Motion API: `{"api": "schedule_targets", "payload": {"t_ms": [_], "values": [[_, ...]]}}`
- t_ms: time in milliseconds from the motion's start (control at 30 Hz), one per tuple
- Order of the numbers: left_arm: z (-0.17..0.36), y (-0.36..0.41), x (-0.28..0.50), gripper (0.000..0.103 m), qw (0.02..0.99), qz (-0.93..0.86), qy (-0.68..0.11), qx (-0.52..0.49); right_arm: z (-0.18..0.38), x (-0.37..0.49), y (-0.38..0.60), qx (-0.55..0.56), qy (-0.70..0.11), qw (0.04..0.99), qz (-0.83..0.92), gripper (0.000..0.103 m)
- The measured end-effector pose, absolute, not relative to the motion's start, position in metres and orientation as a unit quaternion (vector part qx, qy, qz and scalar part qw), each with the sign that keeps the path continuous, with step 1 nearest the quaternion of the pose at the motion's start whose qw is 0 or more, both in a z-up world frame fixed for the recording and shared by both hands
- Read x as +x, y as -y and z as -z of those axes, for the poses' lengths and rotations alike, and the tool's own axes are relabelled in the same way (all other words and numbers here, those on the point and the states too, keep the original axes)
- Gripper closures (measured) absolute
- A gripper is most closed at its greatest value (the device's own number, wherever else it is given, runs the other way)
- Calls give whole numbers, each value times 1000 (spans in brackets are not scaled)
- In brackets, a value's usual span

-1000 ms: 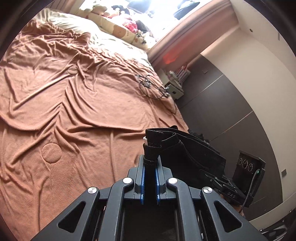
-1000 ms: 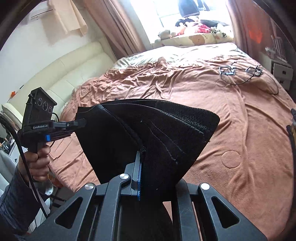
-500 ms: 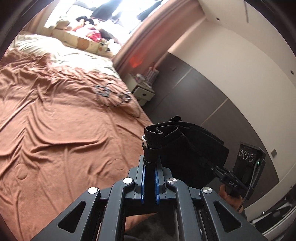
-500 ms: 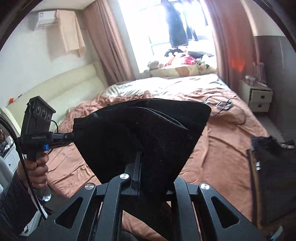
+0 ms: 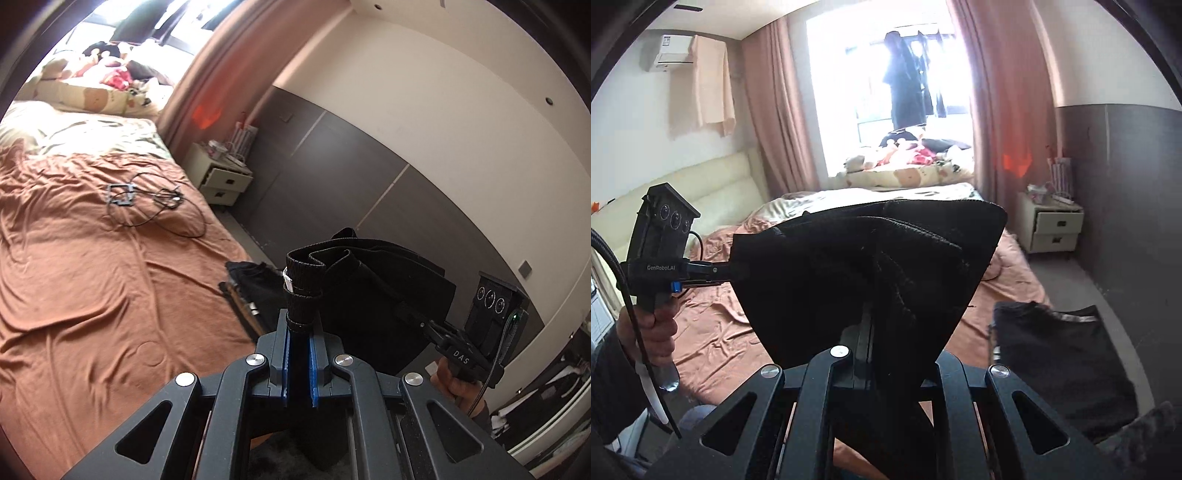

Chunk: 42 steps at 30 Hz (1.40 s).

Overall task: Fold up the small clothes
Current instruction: 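Carry the lifted black shirt with both grippers toward the clothes pile beside the bed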

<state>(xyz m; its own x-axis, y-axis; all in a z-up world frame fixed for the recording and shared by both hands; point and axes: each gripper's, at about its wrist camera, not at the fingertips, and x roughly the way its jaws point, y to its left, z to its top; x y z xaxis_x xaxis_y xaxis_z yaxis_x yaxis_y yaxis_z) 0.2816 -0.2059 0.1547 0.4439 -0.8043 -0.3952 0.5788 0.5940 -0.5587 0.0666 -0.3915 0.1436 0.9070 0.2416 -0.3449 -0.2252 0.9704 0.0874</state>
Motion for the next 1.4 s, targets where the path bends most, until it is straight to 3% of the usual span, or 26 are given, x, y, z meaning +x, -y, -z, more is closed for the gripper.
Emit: {"api": "schedule_targets", "payload": {"t_ms": [633, 1033, 1400], "values": [[-182, 366, 281, 95, 790, 505, -322, -129, -156, 5, 391, 9, -136, 991, 12, 98], [-153, 420, 304, 96, 768, 516, -356, -129, -147, 46, 361, 29, -161, 985, 50, 98], [-107, 448, 371, 96, 767, 489, -394, -133, -127, 116, 333, 52, -197, 977, 66, 98]]}}
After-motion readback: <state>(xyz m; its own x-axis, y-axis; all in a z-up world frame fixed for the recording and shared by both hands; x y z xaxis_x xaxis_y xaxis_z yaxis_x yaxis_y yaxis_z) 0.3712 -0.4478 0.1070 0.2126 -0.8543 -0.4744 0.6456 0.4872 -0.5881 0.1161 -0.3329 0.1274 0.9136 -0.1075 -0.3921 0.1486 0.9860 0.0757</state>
